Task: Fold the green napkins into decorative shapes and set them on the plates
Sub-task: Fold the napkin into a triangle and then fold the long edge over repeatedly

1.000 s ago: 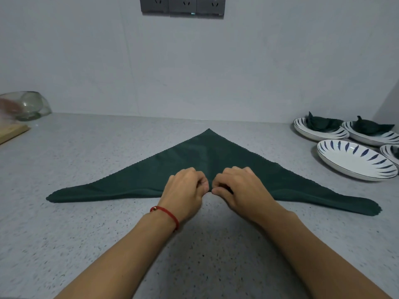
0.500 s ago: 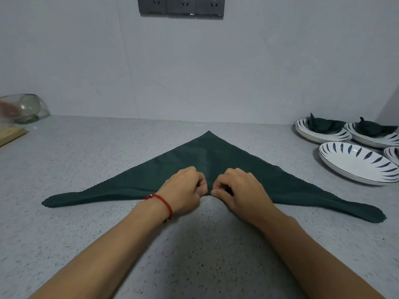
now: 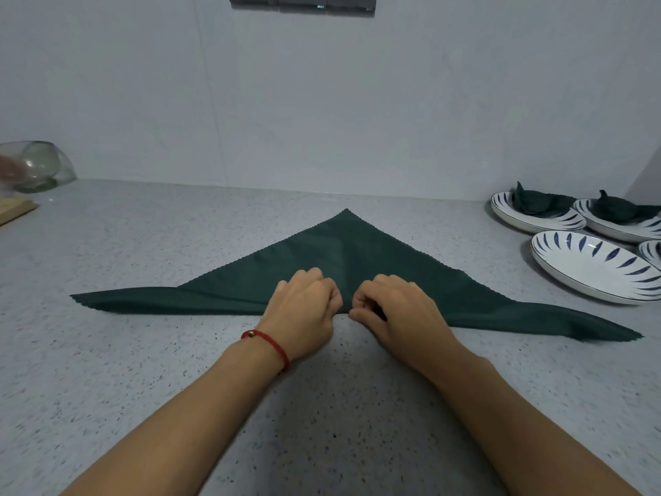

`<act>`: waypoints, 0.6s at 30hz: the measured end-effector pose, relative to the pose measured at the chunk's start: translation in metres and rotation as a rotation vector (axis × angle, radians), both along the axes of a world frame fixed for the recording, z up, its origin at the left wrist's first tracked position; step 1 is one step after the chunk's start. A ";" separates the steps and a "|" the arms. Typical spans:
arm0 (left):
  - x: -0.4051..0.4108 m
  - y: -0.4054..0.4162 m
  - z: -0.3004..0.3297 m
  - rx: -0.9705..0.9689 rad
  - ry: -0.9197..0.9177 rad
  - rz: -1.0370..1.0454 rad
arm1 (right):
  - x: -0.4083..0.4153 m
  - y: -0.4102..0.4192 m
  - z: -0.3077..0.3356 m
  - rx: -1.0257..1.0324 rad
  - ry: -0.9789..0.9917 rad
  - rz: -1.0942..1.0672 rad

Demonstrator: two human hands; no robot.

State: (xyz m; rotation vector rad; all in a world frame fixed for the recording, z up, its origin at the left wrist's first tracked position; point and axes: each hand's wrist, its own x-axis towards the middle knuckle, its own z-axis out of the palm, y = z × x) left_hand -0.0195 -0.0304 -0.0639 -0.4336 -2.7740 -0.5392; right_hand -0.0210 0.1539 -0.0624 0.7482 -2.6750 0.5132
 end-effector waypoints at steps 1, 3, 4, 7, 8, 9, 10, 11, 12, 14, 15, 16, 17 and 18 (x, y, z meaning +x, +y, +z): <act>0.001 -0.001 0.001 0.035 -0.004 -0.012 | -0.001 -0.001 -0.001 -0.013 -0.014 -0.008; 0.006 -0.005 0.001 0.078 0.024 -0.051 | -0.004 -0.005 -0.002 -0.043 -0.060 -0.034; 0.009 -0.008 0.002 0.082 0.030 -0.065 | -0.005 -0.007 -0.002 -0.049 -0.088 -0.056; 0.012 -0.008 0.004 0.058 0.038 -0.063 | -0.010 -0.010 -0.001 -0.041 -0.133 -0.109; 0.011 -0.007 0.005 0.054 0.037 -0.047 | -0.010 -0.009 -0.002 -0.053 -0.131 -0.107; 0.010 -0.005 0.006 0.060 0.022 -0.025 | -0.009 -0.007 -0.002 -0.070 -0.122 -0.100; 0.009 -0.003 0.006 0.073 -0.003 0.003 | -0.007 -0.005 -0.002 -0.074 -0.106 -0.087; 0.008 -0.001 0.006 0.082 -0.031 0.034 | -0.005 -0.002 -0.002 -0.058 -0.087 -0.072; 0.007 0.001 0.005 0.082 -0.053 0.066 | -0.004 0.001 -0.003 -0.042 -0.072 -0.058; 0.006 0.005 0.004 0.047 -0.066 0.118 | -0.003 0.002 -0.003 -0.042 -0.054 -0.051; 0.007 0.005 0.004 0.031 -0.059 0.133 | -0.003 0.001 -0.004 -0.053 -0.048 -0.061; 0.007 0.005 0.003 0.028 -0.052 0.135 | -0.005 -0.001 -0.004 -0.069 -0.048 -0.077; 0.008 0.003 0.003 0.037 -0.044 0.119 | -0.006 -0.003 -0.004 -0.089 -0.061 -0.098; 0.010 0.000 0.002 0.054 -0.036 0.088 | -0.007 -0.005 -0.003 -0.115 -0.083 -0.115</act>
